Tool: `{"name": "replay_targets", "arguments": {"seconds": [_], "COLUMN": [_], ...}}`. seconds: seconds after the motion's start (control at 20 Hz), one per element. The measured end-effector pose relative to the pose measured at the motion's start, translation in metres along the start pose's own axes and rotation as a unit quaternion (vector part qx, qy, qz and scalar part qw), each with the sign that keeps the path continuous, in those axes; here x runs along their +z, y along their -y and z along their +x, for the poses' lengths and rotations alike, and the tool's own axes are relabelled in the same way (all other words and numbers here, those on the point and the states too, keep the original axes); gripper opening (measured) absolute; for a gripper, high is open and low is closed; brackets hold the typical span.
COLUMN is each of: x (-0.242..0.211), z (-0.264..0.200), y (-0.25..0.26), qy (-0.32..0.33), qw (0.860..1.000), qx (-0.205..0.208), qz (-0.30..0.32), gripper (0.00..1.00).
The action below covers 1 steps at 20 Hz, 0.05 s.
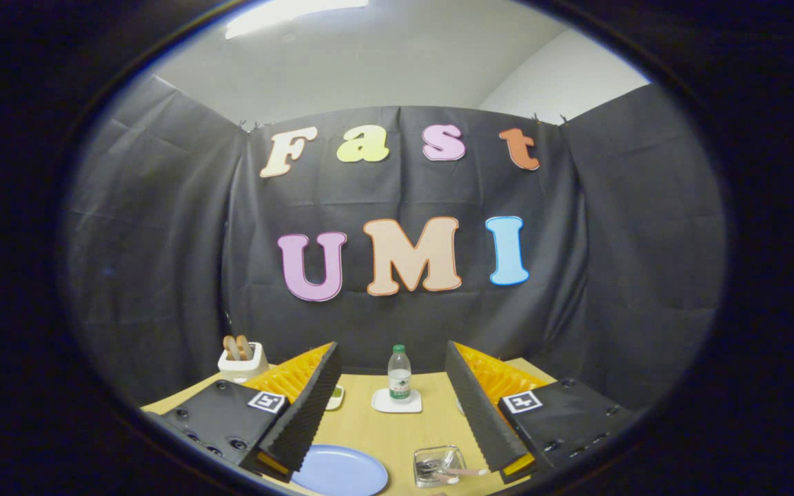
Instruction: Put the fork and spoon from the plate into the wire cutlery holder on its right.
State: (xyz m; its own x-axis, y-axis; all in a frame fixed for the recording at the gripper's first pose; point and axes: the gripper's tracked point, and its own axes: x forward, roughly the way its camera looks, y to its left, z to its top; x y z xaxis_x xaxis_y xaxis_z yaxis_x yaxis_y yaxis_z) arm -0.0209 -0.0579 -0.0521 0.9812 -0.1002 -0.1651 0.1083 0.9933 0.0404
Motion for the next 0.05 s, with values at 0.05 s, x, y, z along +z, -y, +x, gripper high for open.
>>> {"name": "replay_targets", "arguments": {"seconds": [0.05], "x": [0.0012], "z": [0.0006], "y": [-0.0023], "qy": [0.001], "qw": [1.000], "qx": [0.004], "qz": [-0.001], "gripper": [0.98]}}
